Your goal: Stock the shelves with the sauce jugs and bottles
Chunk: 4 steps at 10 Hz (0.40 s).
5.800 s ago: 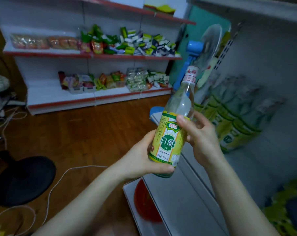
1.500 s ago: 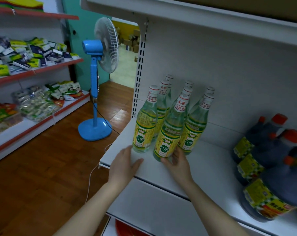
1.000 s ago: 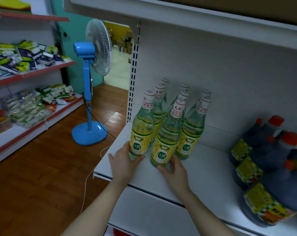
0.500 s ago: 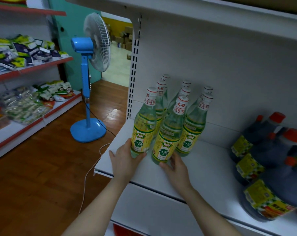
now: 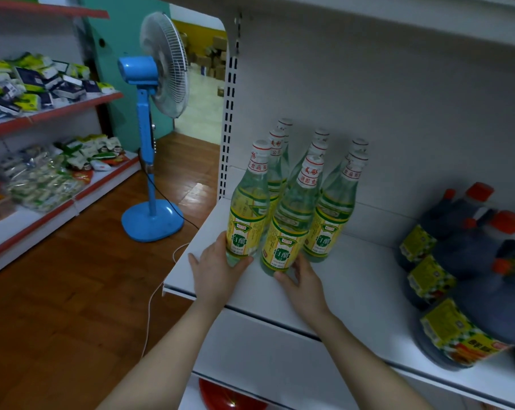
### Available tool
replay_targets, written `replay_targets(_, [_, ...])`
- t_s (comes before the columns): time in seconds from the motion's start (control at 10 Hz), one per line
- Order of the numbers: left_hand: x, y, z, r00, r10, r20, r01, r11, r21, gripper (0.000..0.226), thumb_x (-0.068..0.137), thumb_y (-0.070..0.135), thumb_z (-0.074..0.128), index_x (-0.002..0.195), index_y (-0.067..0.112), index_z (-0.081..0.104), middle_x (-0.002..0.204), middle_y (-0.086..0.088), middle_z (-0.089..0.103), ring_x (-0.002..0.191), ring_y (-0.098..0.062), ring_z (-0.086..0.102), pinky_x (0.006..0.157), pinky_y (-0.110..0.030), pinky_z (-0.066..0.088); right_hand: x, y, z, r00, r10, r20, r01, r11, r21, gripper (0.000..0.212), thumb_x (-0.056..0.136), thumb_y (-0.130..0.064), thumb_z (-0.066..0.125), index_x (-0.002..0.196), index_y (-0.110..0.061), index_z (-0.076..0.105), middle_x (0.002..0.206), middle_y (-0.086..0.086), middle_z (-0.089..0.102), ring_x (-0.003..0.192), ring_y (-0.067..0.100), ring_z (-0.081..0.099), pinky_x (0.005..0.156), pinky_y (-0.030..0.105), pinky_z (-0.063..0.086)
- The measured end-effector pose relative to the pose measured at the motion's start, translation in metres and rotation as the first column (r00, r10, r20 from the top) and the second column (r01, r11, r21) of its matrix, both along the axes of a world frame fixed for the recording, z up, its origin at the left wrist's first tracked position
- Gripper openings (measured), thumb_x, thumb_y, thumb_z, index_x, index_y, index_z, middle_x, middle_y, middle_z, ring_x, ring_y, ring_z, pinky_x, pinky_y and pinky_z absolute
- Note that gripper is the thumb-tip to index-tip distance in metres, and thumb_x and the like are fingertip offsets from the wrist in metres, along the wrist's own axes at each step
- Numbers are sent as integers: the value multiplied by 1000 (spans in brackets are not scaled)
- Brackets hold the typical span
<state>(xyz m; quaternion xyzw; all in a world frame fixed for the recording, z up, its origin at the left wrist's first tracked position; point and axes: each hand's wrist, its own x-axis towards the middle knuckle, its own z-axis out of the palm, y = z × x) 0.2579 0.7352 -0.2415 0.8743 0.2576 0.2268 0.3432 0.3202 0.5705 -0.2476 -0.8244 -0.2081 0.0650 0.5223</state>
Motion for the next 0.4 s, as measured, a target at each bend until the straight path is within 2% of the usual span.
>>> replay_targets(0.2, [3,2,-2,999,-16,-39,16,1000,-15,61,79,51,61,128,20,42,122,0,61,120,-22,51,110,-56,13,0,1,5,1000,5,-9,-5,1000,-22,59,82,-11,67,134,-14,40,118,-12,50,111,6,48,89,13,35])
replay_targets(0.3, [1,4,-8,998,-12,-69,17,997,76,65,80,54,56,128,12,42,127,-6,56,123,-24,47,111,-54,19,0,-2,6,1000,13,0,-13,999,-37,60,82,-14,68,134,-12,39,119,-8,52,115,13,50,84,10,33])
replay_targets(0.4, [-15,-7,-4,992,-34,-118,54,983,173,68,87,50,50,139,10,33,144,-10,41,137,-23,31,114,-46,15,-8,-9,10,1000,-4,29,10,983,-186,71,83,-27,66,142,-9,30,142,4,43,131,19,40,98,16,29])
